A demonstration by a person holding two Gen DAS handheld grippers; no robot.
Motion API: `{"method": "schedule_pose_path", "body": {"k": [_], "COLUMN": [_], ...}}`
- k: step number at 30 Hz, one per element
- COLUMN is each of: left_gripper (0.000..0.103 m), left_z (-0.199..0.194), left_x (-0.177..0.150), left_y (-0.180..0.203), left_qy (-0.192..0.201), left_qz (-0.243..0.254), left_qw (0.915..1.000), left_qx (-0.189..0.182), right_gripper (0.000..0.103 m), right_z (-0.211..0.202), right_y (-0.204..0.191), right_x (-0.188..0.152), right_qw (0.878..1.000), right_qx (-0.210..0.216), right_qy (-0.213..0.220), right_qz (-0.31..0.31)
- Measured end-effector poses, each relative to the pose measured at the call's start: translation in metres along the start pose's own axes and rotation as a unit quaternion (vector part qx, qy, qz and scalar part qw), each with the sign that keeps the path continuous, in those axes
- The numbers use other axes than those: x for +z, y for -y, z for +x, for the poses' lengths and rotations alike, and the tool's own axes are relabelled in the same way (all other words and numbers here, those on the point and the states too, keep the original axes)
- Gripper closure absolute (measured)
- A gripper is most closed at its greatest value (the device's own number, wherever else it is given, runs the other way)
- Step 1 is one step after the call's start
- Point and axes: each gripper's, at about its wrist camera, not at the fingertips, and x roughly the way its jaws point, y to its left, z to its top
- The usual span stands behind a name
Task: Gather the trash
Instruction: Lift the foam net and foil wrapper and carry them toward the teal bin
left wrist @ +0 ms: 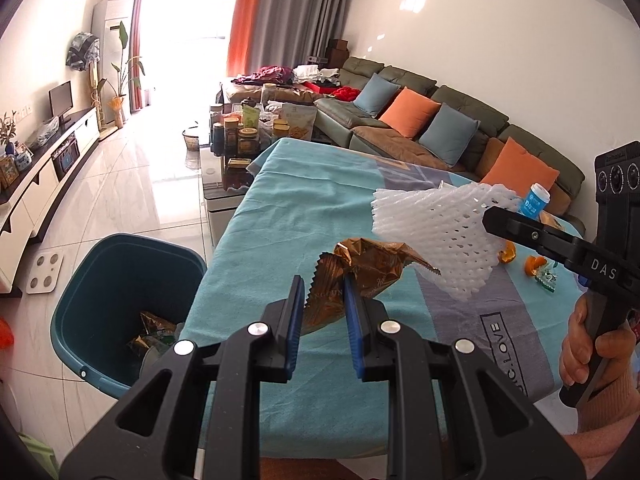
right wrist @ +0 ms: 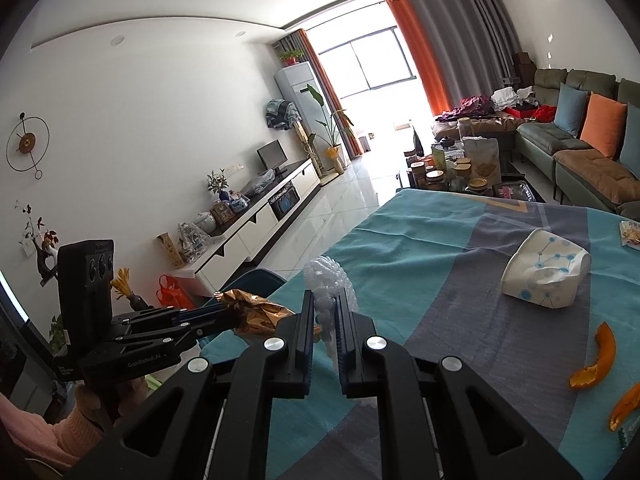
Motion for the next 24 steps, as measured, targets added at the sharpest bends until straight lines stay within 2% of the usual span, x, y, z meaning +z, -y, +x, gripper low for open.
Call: {"method": "schedule_pose_path", "body": {"k": [24], "left_gripper": [0.083], "left_z": [-0.012], "left_x": [-0.001], "left_y": [-0.029], "left_qy": [0.008], "left_qz": [-0.020], "left_qw": [0.9994], "left_qx": [0.026], "right_gripper": [0.094], "right_z": [0.033], "right_y": [-0.019], "right_x": [0.005], "right_qw": [0.999], "right_qx": [0.026], "right_qy": [-0.016], "right_qz": [-0.009]}}
